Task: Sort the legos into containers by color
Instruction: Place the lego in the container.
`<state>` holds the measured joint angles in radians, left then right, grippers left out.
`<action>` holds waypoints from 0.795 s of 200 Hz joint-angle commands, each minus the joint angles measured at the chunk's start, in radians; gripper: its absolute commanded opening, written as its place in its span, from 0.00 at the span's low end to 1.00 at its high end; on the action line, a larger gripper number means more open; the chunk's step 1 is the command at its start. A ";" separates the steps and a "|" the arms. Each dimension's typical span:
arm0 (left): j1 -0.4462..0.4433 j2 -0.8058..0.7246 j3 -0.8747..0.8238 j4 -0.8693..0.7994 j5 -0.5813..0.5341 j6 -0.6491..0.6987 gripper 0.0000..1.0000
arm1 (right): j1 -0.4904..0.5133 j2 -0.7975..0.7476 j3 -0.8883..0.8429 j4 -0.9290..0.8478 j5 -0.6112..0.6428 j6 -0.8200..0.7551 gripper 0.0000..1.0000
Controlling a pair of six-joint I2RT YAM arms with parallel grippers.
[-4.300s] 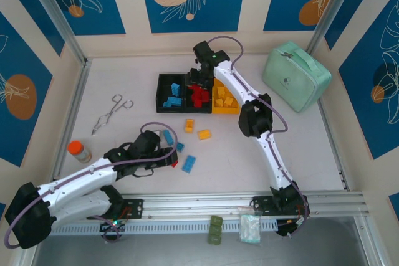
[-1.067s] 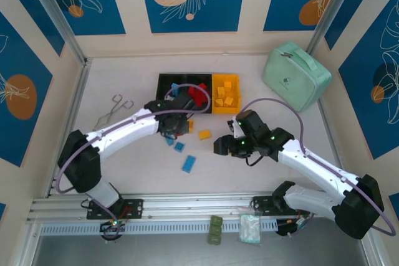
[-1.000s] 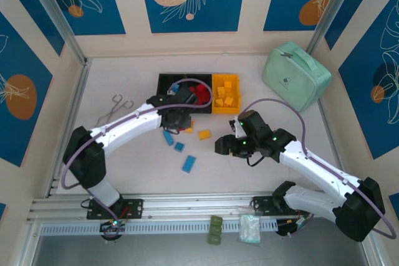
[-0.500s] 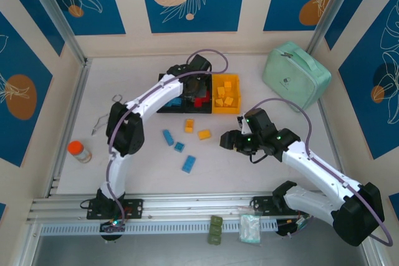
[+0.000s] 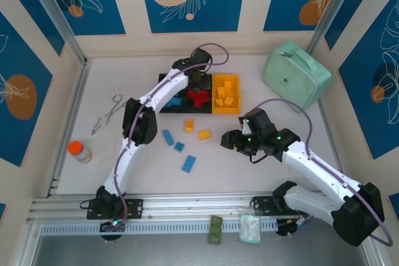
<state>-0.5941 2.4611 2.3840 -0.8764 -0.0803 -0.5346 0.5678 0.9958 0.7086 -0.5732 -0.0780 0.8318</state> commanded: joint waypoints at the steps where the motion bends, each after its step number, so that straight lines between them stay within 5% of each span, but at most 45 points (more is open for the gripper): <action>1: 0.011 0.012 0.064 -0.005 0.024 0.014 0.48 | -0.005 -0.014 0.000 -0.025 0.003 0.016 0.62; 49: 0.007 -0.087 -0.025 -0.004 0.040 0.026 0.54 | 0.002 -0.003 0.003 -0.014 0.002 0.015 0.62; 159: -0.015 -0.691 -0.862 0.324 0.202 0.010 0.58 | 0.087 0.216 0.160 -0.040 0.163 -0.098 0.65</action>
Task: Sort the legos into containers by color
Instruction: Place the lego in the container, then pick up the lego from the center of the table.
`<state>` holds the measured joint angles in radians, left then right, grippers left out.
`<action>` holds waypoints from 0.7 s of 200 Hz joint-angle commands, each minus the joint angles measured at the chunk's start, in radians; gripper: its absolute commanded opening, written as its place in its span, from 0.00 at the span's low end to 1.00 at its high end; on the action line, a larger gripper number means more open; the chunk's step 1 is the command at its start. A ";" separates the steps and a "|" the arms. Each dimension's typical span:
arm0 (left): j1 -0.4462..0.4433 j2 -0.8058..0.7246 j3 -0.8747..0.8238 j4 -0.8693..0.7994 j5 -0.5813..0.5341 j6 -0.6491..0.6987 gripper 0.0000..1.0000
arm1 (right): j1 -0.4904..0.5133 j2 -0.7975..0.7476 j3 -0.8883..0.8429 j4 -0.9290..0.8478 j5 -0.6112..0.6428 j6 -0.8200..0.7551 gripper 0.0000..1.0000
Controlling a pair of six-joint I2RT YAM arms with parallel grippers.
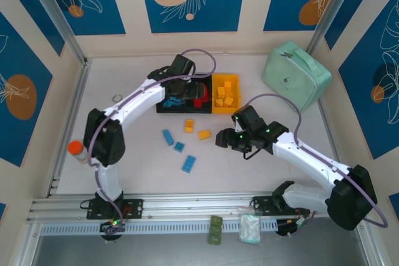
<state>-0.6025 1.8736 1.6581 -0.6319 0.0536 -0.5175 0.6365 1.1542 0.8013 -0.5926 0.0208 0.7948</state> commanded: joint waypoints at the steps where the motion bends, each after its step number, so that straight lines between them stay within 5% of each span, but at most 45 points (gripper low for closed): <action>1: -0.006 -0.110 -0.144 0.082 0.070 -0.009 0.58 | 0.018 0.061 0.071 -0.021 0.065 -0.062 0.65; 73: -0.005 -0.492 -0.667 0.204 0.137 -0.097 0.64 | 0.053 0.366 0.286 -0.028 0.136 -0.182 0.71; 140: -0.003 -0.787 -0.958 0.179 0.106 -0.210 0.72 | 0.093 0.628 0.475 -0.076 0.206 -0.217 0.72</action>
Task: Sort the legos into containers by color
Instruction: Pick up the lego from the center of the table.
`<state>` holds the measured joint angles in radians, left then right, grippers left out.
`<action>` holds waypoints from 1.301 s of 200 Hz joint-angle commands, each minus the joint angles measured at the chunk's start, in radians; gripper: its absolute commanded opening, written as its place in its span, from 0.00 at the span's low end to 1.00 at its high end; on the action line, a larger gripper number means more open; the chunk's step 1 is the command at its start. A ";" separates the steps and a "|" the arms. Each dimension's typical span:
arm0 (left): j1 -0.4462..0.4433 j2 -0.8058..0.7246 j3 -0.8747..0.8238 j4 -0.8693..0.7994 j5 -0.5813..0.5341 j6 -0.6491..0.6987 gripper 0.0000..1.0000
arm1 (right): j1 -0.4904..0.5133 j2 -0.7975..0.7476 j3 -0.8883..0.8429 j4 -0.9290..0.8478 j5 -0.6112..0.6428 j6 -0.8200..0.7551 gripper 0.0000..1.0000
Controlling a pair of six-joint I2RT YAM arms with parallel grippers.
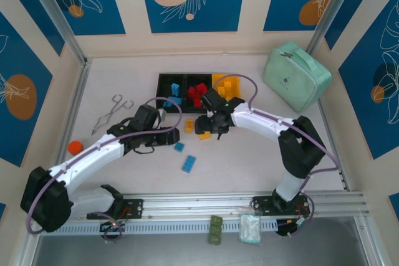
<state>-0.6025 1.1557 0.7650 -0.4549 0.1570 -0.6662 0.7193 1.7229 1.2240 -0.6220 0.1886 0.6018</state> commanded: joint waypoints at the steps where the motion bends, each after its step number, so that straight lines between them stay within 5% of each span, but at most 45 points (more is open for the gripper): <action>1: -0.003 -0.071 -0.069 0.002 0.003 -0.062 0.72 | 0.010 0.063 0.054 -0.047 0.039 -0.025 0.72; 89: -0.003 -0.123 -0.168 0.038 0.013 -0.118 0.72 | 0.040 0.224 0.138 -0.081 0.065 -0.025 0.70; 137: -0.003 -0.106 -0.170 0.057 0.021 -0.127 0.72 | 0.054 0.254 0.155 -0.088 0.078 -0.015 0.56; 188: -0.003 -0.100 -0.184 0.082 0.038 -0.140 0.72 | 0.055 0.182 0.150 -0.111 0.098 -0.016 0.45; 260: -0.027 -0.058 -0.164 0.179 0.075 -0.158 0.72 | -0.053 -0.010 0.126 -0.128 0.059 -0.018 0.45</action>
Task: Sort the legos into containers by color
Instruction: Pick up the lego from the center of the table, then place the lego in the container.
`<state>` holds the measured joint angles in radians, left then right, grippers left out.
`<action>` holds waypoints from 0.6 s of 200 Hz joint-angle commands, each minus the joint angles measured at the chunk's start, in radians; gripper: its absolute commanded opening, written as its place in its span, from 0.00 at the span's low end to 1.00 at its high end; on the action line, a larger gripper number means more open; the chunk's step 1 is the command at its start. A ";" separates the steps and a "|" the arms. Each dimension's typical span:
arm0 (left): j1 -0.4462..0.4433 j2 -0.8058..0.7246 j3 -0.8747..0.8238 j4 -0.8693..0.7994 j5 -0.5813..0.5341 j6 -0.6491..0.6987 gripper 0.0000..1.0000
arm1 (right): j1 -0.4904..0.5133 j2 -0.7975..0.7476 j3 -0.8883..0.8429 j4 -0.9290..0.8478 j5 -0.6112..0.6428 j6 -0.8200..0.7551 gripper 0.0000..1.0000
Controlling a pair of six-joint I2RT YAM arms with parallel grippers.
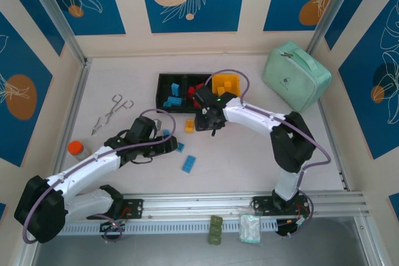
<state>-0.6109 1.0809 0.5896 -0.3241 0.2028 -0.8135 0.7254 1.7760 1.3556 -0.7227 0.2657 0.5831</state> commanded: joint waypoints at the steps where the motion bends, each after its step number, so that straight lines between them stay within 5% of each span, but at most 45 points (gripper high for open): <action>1: -0.021 0.018 0.013 0.049 0.029 -0.010 0.72 | -0.062 -0.067 -0.005 -0.028 -0.019 0.000 0.45; 55: -0.078 0.118 0.107 0.115 0.018 -0.002 0.72 | -0.238 -0.060 0.076 -0.028 -0.082 -0.006 0.45; 120: -0.115 0.231 0.208 0.142 0.022 0.007 0.71 | -0.362 0.136 0.308 -0.051 -0.123 0.024 0.46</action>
<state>-0.7086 1.2907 0.7635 -0.1989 0.2100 -0.8135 0.3931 1.8385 1.5784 -0.7464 0.1852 0.5865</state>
